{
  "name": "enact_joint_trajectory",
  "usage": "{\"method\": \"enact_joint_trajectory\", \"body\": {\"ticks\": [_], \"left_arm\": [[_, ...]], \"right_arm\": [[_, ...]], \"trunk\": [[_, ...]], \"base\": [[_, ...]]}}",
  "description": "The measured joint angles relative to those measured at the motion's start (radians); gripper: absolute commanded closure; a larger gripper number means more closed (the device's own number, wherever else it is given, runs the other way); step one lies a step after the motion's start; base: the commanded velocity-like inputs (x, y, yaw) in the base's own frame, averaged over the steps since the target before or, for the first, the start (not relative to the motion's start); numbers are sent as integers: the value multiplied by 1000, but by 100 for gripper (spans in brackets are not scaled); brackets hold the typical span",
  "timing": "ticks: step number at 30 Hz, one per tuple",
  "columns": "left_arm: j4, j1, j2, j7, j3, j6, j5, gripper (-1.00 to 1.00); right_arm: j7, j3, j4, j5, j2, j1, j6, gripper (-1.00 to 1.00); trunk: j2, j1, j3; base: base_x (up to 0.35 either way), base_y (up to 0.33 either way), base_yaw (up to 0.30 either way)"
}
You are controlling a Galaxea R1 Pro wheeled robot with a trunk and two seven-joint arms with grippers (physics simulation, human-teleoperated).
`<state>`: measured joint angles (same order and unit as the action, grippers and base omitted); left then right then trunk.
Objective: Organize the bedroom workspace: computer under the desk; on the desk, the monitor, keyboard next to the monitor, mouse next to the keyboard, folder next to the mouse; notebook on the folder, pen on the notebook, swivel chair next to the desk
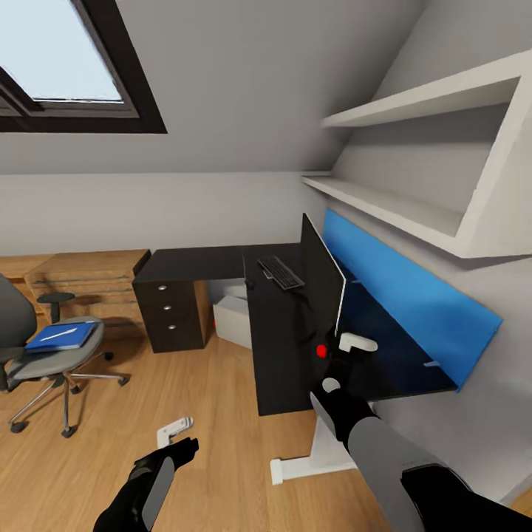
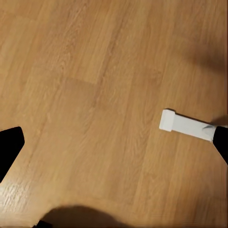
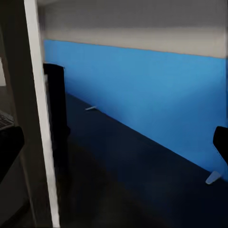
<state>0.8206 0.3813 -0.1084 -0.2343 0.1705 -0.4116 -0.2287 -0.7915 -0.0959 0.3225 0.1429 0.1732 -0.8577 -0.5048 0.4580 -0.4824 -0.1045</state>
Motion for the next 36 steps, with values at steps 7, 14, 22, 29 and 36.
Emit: {"method": "enact_joint_trajectory", "body": {"ticks": [7,14,22,29,36], "left_arm": [[0,0,2,1,0,-1,0,-100],[0,0,2,0,0,-1,0,-100],[0,0,2,1,0,-1,0,-100],[0,1,2,1,0,-1,0,-100],[0,0,0,1,0,0,0,-100]], "right_arm": [[1,1,0,0,0,0,0,-100],[3,0,0,-1,1,1,0,-100],[4,0,0,0,1,3,0,-100],[6,0,0,0,1,3,0,-100],[6,0,-1,0,1,3,0,-100]], "trunk": [[0,0,0],[0,0,0],[0,0,0],[0,0,0],[0,0,0]], "base": [[-14,-36,0],[30,60,0],[44,60,0],[17,2,0],[144,0,0]]}}
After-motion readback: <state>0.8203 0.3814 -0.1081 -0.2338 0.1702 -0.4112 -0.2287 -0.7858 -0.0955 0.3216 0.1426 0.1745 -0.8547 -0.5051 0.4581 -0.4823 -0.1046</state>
